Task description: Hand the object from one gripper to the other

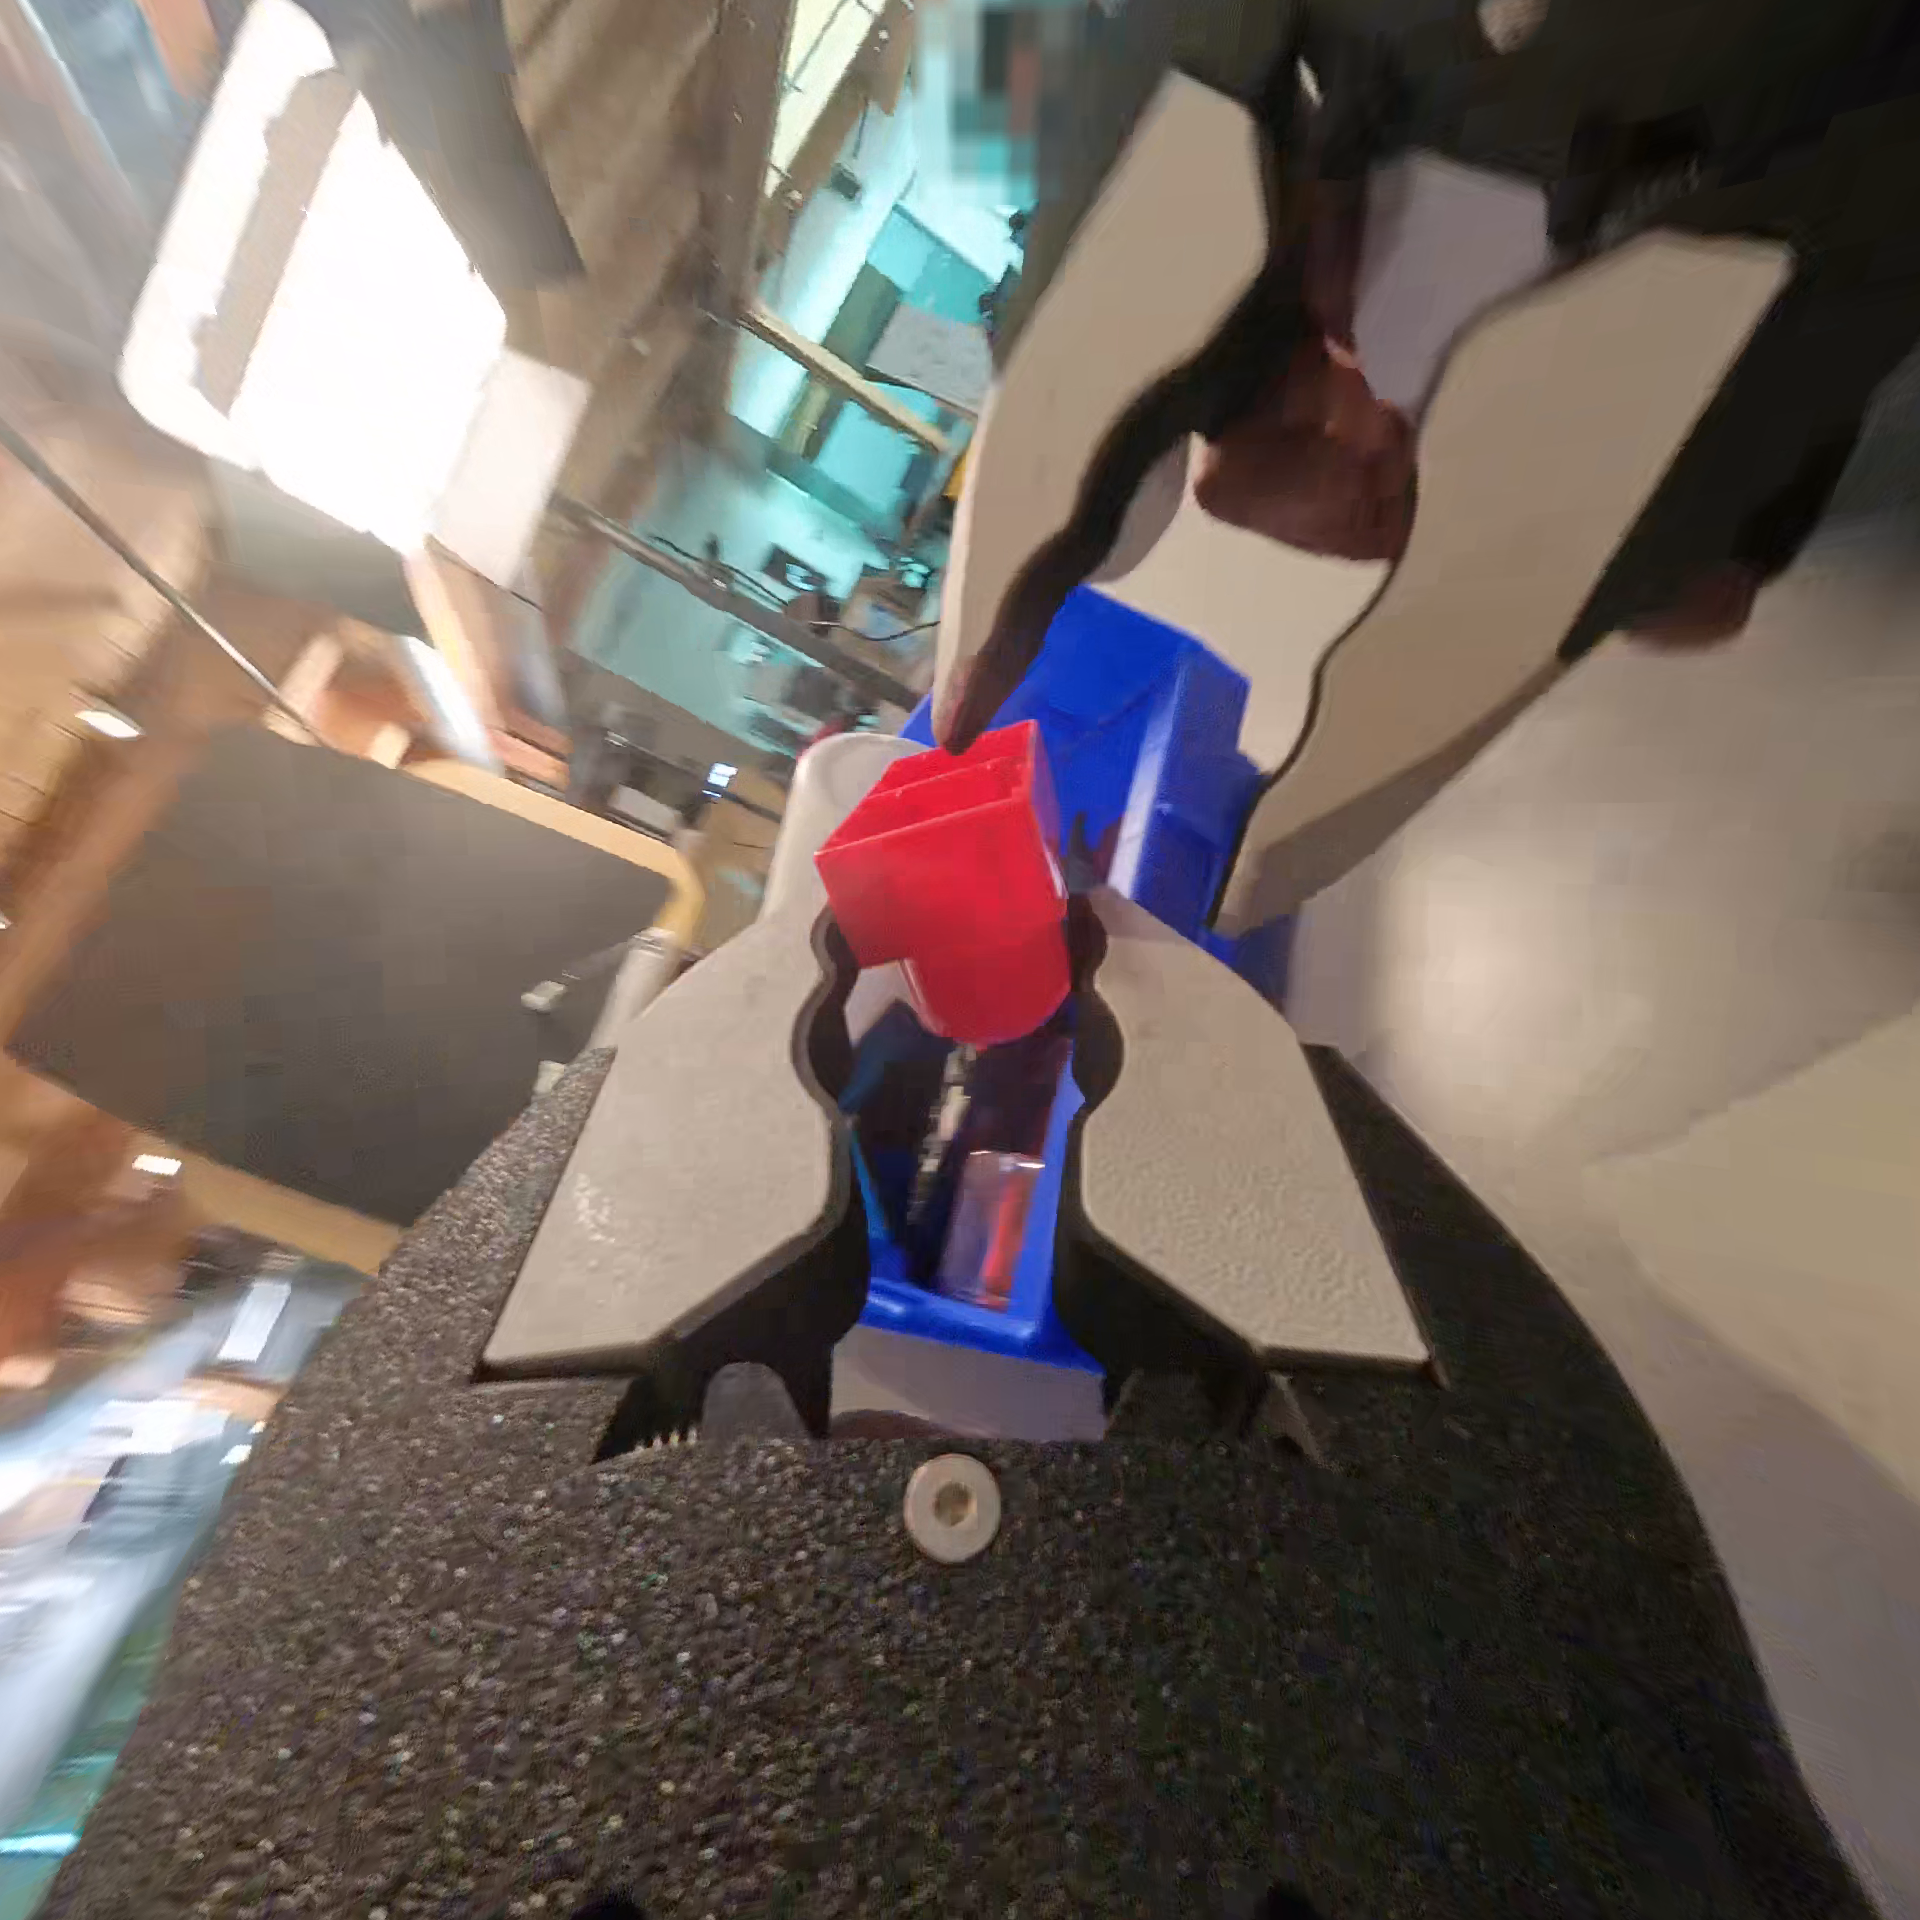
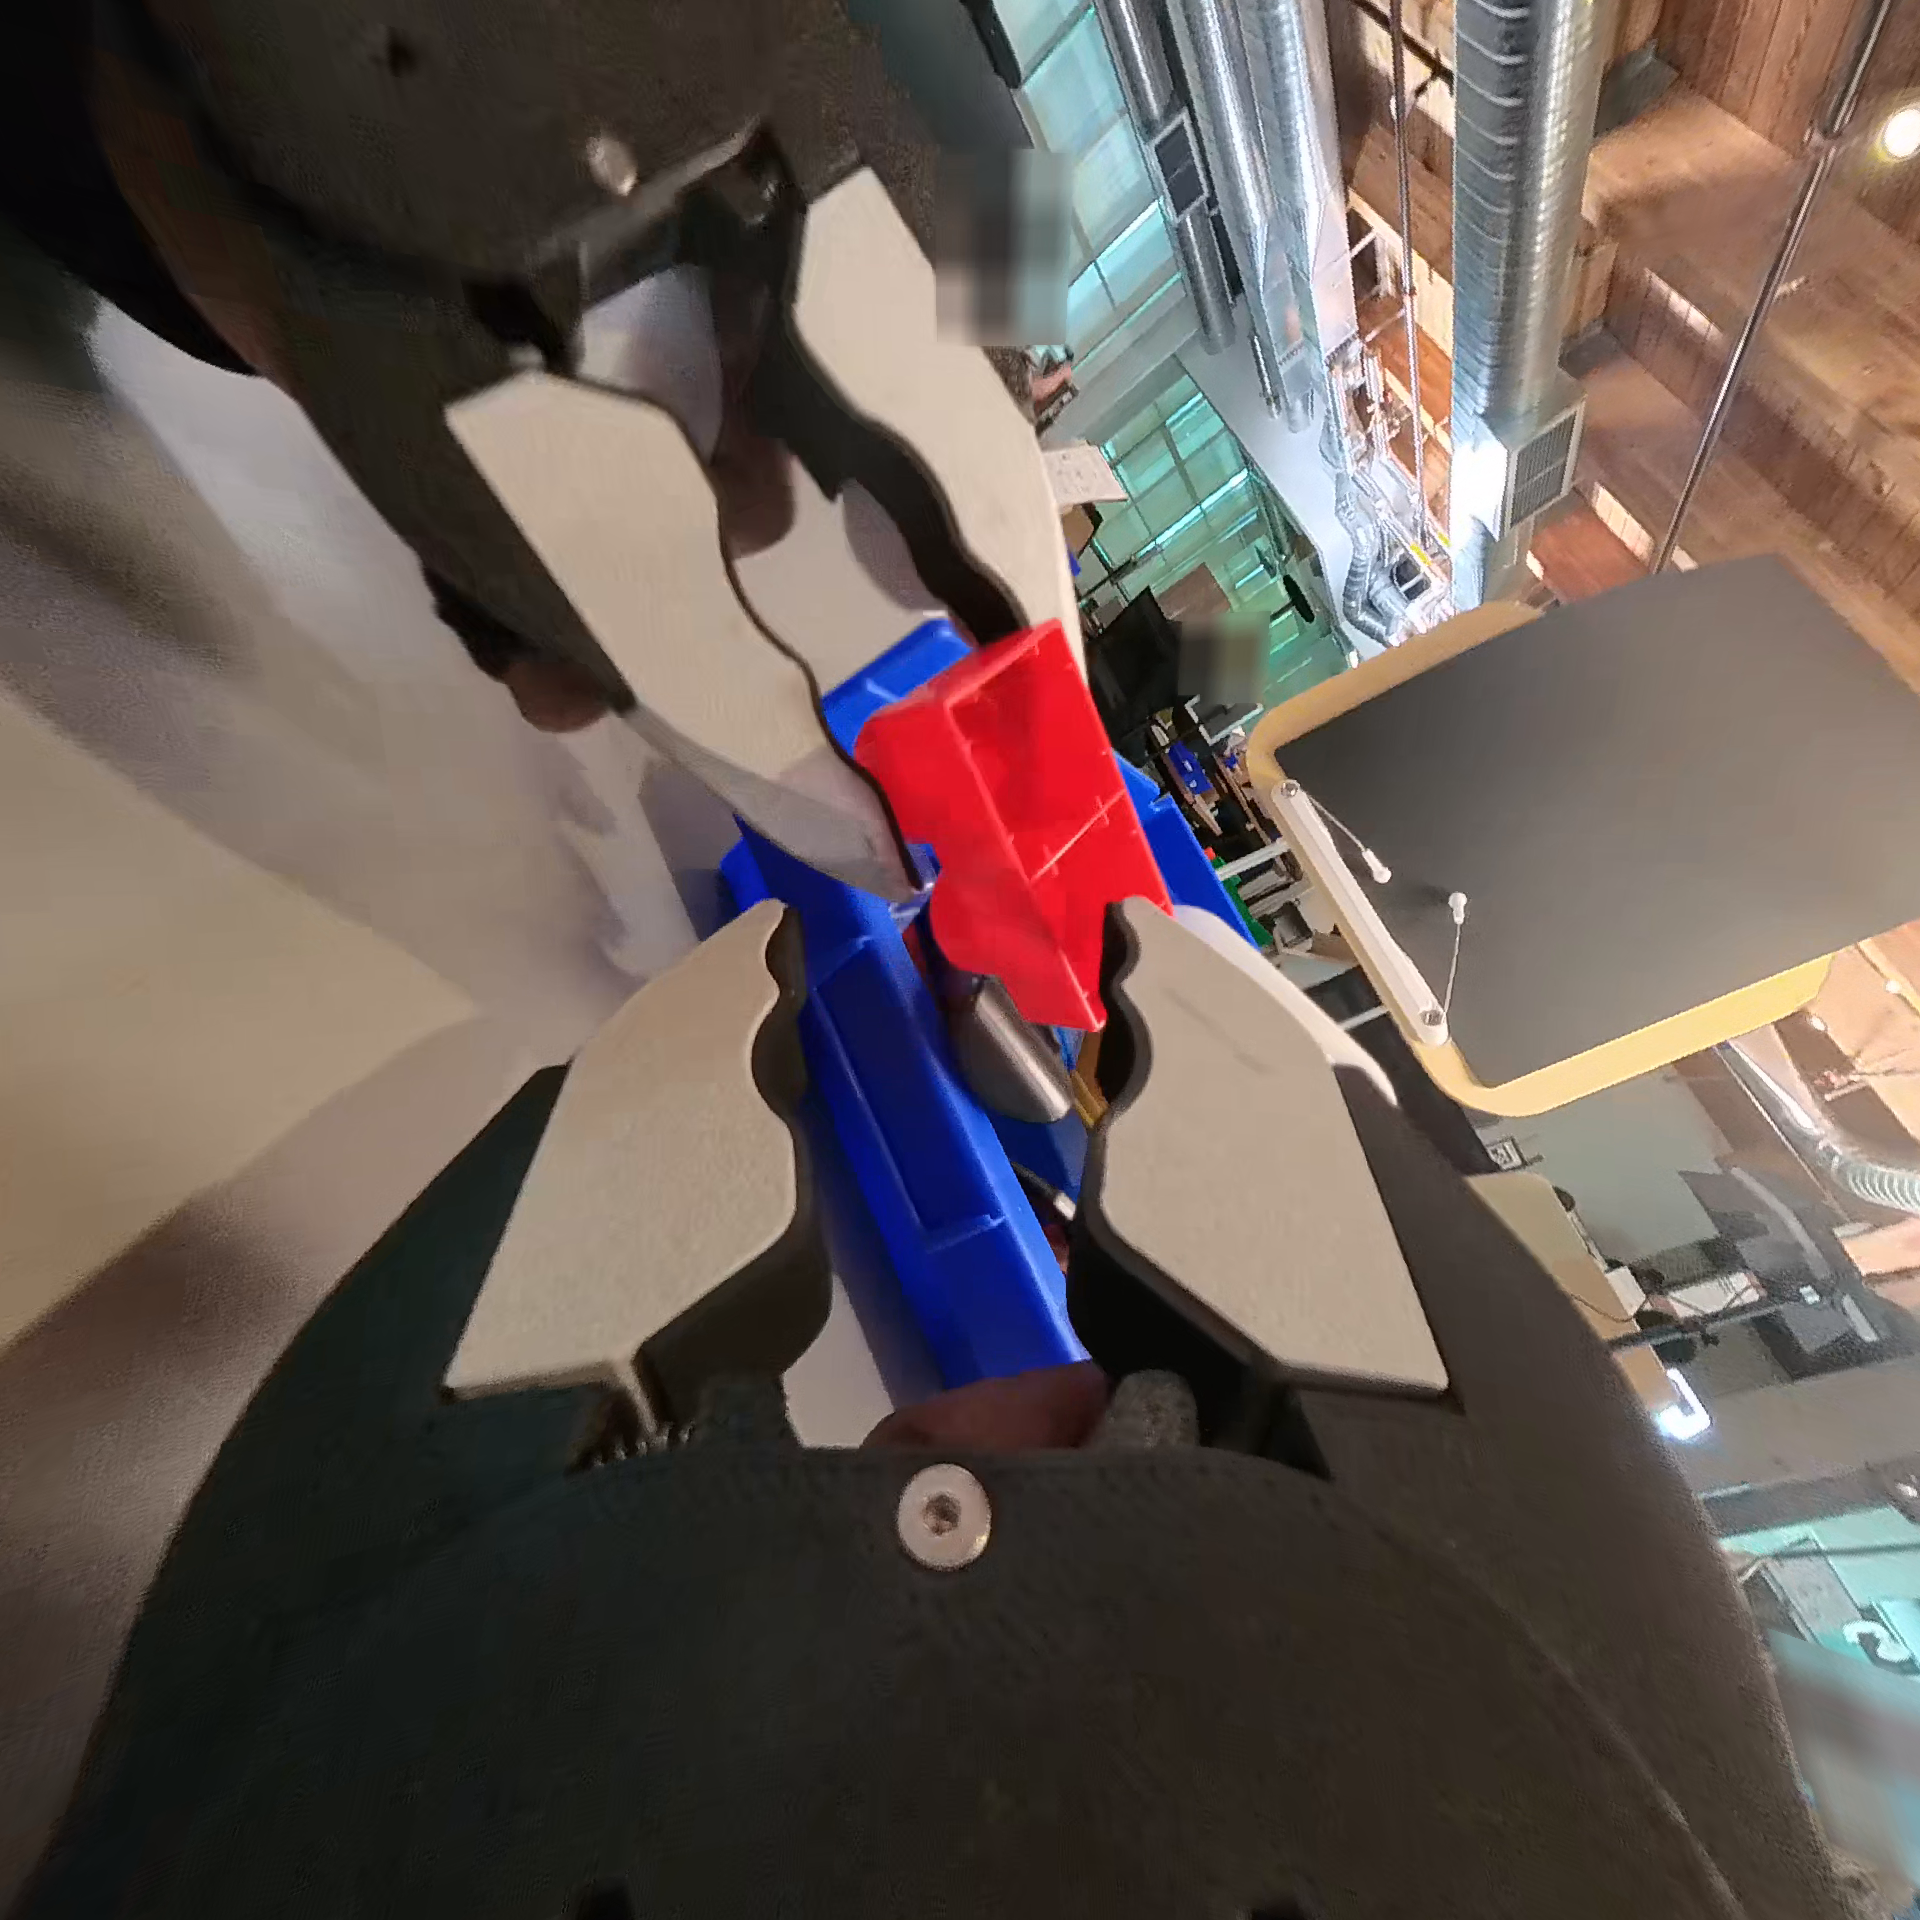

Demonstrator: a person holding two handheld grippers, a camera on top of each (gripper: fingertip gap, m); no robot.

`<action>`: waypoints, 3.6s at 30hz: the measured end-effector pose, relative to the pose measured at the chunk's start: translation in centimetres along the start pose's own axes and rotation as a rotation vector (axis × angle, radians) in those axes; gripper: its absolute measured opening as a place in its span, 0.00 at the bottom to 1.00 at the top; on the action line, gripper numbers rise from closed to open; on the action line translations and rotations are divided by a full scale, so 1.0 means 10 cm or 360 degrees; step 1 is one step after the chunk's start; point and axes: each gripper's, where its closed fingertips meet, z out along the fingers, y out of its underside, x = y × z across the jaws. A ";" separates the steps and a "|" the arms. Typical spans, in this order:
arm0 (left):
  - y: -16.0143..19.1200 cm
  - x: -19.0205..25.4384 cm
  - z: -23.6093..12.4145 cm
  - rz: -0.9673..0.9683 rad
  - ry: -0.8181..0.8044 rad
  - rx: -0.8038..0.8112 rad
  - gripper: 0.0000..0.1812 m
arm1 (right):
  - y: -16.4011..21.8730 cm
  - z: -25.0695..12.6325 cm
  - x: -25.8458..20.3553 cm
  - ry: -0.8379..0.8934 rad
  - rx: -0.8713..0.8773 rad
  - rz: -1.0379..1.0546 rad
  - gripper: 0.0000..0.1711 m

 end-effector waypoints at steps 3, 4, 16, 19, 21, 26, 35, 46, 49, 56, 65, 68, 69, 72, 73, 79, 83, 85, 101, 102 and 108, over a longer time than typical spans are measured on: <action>0.01 0.01 -0.01 0.0323 -0.0073 -0.0028 0.22 | -0.08 -0.03 0.05 0.0050 0.0040 -0.0063 0.32; 0.02 0.02 -0.02 0.0408 -0.0088 -0.0038 0.22 | -0.08 -0.04 0.06 0.0081 0.0032 -0.0119 0.32; -0.18 0.29 -0.15 0.0733 0.0023 0.0170 0.24 | 0.04 0.01 -0.01 0.0192 -0.0105 -0.0665 0.25; -0.18 0.23 -0.16 0.0318 0.0167 0.0184 0.30 | 0.03 -0.01 0.05 0.0272 -0.0100 -0.0784 0.24; -0.15 0.24 -0.17 0.0109 0.0284 0.0178 0.32 | 0.01 -0.03 0.09 0.0340 -0.0097 -0.0893 0.24; -0.13 0.40 -0.21 -0.0592 0.0739 0.0098 0.43 | -0.01 -0.05 0.16 0.0471 -0.0110 -0.1104 0.24; -0.27 0.39 -0.13 -0.1407 0.0877 0.0096 0.33 | -0.10 -0.04 0.07 0.0518 -0.0049 -0.1218 0.24; -0.03 0.11 -0.07 -0.0384 0.0227 0.0064 0.28 | 0.21 0.03 -0.09 -0.0316 -0.0107 0.0380 0.32; -0.03 0.11 -0.09 -0.0185 0.0173 0.0108 0.28 | 0.14 -0.04 -0.14 -0.0653 -0.0011 0.1034 0.35; -0.11 0.28 -0.09 0.0054 0.0204 0.0172 0.28 | -0.05 -0.08 -0.20 -0.0969 0.0093 0.1571 0.31; -0.11 0.32 -0.10 -0.0522 0.0516 0.0172 0.37 | -0.02 -0.07 -0.07 -0.0615 0.0159 0.0992 0.23; -0.13 0.37 -0.12 -0.0785 0.0702 0.0175 0.39 | -0.10 -0.13 -0.14 -0.0621 0.0230 0.0747 0.22; -0.14 0.40 -0.13 -0.0832 0.0751 0.0171 0.39 | -0.15 -0.14 -0.17 -0.0634 0.0261 0.0713 0.23; -0.16 0.47 -0.17 -0.0870 0.0852 0.0193 0.36 | -0.27 -0.20 -0.23 -0.0668 0.0368 0.0655 0.22; -0.17 0.49 -0.17 -0.0874 0.0869 0.0193 0.33 | -0.30 -0.22 -0.24 -0.0678 0.0397 0.0640 0.22; -0.14 0.45 -0.15 -0.0754 0.0777 0.0183 0.26 | -0.26 -0.20 -0.23 -0.0647 0.0366 0.0625 0.23; -0.02 0.26 -0.07 -0.0449 0.0431 0.0104 0.26 | -0.15 -0.15 -0.25 -0.0715 0.0233 0.0747 0.31; 0.04 0.13 -0.04 -0.0130 0.0189 0.0059 0.26 | -0.13 -0.16 -0.31 -0.0854 0.0174 0.0908 0.34; 0.11 0.14 0.00 0.0539 -0.0072 -0.0112 0.25 | -0.11 0.00 -0.13 -0.0722 0.0052 0.1466 0.28; 0.08 0.13 -0.01 0.0465 -0.0059 -0.0071 0.26 | -0.08 0.00 -0.10 -0.0681 0.0050 0.1430 0.28; 0.06 0.17 -0.03 -0.0127 0.0222 0.0054 0.41 | -0.03 -0.04 0.01 -0.0561 0.0078 0.1175 0.28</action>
